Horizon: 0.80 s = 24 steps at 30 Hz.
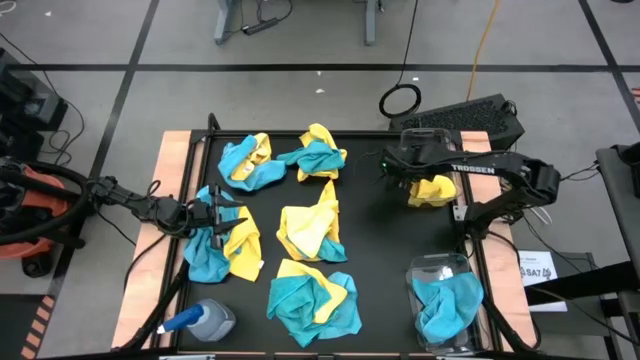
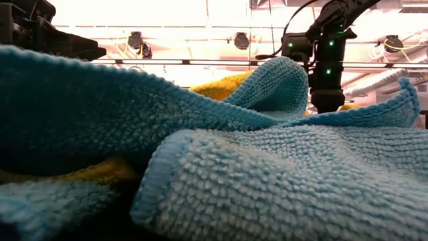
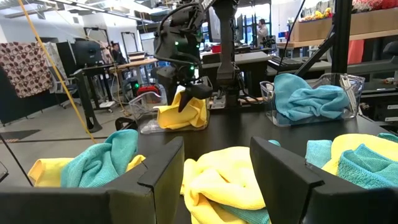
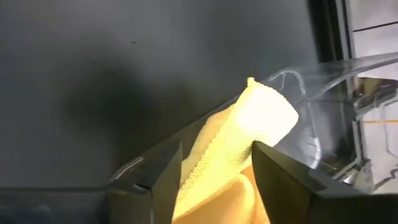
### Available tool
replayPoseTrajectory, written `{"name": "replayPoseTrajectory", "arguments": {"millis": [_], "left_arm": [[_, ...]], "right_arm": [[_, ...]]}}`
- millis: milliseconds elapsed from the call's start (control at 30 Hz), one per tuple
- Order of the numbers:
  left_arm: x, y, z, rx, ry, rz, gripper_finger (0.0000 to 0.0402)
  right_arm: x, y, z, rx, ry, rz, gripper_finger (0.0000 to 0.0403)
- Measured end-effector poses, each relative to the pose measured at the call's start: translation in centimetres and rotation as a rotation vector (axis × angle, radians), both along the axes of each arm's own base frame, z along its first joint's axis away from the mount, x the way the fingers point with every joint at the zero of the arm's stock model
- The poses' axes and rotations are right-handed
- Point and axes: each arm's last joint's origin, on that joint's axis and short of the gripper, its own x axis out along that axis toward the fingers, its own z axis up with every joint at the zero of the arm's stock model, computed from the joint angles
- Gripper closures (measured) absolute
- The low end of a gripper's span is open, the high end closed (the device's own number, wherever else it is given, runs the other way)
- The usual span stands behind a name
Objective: Sort microfiber towel by color & place in baskets
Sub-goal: Put the yellow towel into the top transparent bin
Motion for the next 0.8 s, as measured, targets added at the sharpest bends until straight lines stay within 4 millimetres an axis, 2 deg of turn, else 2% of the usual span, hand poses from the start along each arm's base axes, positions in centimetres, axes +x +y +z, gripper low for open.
{"name": "replayPoseTrajectory", "arguments": {"millis": [233, 367, 600, 800], "left_arm": [[0.0, 0.0, 0.0, 0.0, 0.0, 0.0, 0.021], [0.0, 0.0, 0.0, 0.0, 0.0, 0.0, 0.021], [0.0, 0.0, 0.0, 0.0, 0.0, 0.0, 0.021], [0.0, 0.0, 0.0, 0.0, 0.0, -0.001, 0.021]], "right_arm": [[-0.2, 0.3, 0.8, -0.012, -0.029, 0.035, 0.0333], [-0.8, 0.7, 1.9, -0.028, -0.064, 0.065, 0.0393], [-2.7, 1.4, 3.8, -0.045, -0.095, 0.052, 0.0397], [-4.9, 2.2, 4.4, 0.004, -0.012, 0.01, 0.0399]]}}
